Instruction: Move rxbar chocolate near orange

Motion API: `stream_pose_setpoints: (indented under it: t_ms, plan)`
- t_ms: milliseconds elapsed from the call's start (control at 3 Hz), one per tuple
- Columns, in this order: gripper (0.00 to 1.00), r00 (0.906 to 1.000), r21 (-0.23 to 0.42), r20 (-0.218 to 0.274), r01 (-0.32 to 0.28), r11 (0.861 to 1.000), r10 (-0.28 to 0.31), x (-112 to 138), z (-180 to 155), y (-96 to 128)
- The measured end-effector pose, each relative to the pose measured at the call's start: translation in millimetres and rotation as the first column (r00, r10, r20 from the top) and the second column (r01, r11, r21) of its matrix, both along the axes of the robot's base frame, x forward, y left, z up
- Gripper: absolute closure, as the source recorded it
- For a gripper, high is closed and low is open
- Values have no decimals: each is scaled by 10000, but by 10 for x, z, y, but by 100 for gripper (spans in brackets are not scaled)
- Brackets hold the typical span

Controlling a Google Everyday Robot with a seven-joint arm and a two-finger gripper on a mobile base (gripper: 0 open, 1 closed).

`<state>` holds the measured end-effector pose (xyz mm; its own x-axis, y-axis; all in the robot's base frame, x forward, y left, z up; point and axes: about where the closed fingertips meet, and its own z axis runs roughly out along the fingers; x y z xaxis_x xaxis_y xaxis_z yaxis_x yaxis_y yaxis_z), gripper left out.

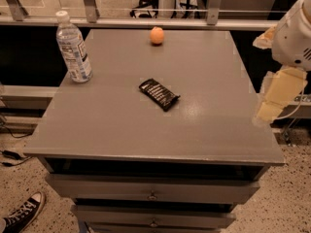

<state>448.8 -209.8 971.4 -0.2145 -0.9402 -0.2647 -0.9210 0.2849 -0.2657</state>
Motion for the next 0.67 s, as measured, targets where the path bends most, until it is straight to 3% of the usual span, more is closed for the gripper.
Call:
stream_pose_setpoints:
  t_ms: [333, 667]
  plan:
    - [0, 9998, 1233, 3, -184, 9922, 185, 310, -328, 203]
    - [0, 9990, 2869, -324, -196, 9578, 301, 717, -696, 570]
